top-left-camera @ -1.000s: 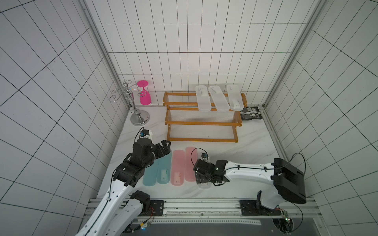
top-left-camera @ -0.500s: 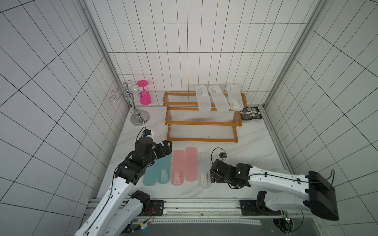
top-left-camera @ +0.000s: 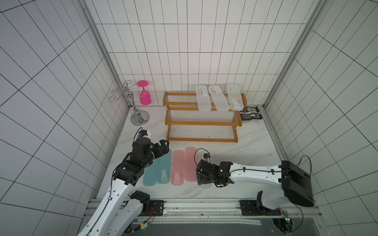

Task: Place the pencil cases on the shelf according to color
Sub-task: Pick up the pencil case from the center of the board.

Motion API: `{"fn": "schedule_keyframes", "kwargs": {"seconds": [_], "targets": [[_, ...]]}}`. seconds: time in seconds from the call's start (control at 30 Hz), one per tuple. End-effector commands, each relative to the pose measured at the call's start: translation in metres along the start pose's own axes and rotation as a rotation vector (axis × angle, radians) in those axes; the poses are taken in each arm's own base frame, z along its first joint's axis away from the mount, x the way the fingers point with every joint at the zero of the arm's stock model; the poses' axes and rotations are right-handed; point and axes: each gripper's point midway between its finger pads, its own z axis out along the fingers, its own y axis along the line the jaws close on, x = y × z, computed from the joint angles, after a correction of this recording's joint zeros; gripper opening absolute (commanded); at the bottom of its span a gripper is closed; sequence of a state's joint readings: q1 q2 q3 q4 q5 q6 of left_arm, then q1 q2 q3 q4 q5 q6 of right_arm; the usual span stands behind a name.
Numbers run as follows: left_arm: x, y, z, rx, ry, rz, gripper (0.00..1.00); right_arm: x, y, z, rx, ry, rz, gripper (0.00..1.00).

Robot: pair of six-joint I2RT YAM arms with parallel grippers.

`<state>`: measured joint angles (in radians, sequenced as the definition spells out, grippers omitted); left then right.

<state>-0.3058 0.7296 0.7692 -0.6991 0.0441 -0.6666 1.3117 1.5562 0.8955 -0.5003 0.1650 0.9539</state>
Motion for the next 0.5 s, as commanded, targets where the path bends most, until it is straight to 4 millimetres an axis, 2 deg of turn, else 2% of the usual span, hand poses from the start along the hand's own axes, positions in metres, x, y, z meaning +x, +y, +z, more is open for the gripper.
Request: {"fn": "schedule_keyframes", "kwargs": {"seconds": [0.0,0.13,0.27,0.4,0.47], "targets": [[0.002,-0.001,0.000,0.008,0.008,-0.001,0.98,0.003,-0.005,0.005,0.062,0.016,0.006,0.99],[0.003,0.000,0.000,0.000,0.016,0.015,0.98,0.017,-0.041,0.011,0.144,0.054,0.078,0.99],[-0.001,-0.002,-0.002,0.007,0.004,0.020,0.98,0.023,-0.071,0.003,0.159,0.035,0.126,0.99],[-0.005,-0.006,-0.002,0.013,-0.002,0.022,0.98,0.019,-0.086,-0.017,0.129,-0.027,0.137,0.99],[-0.006,-0.007,0.000,0.012,-0.002,0.023,0.98,0.017,-0.080,-0.023,0.078,-0.043,0.104,0.99]]}}
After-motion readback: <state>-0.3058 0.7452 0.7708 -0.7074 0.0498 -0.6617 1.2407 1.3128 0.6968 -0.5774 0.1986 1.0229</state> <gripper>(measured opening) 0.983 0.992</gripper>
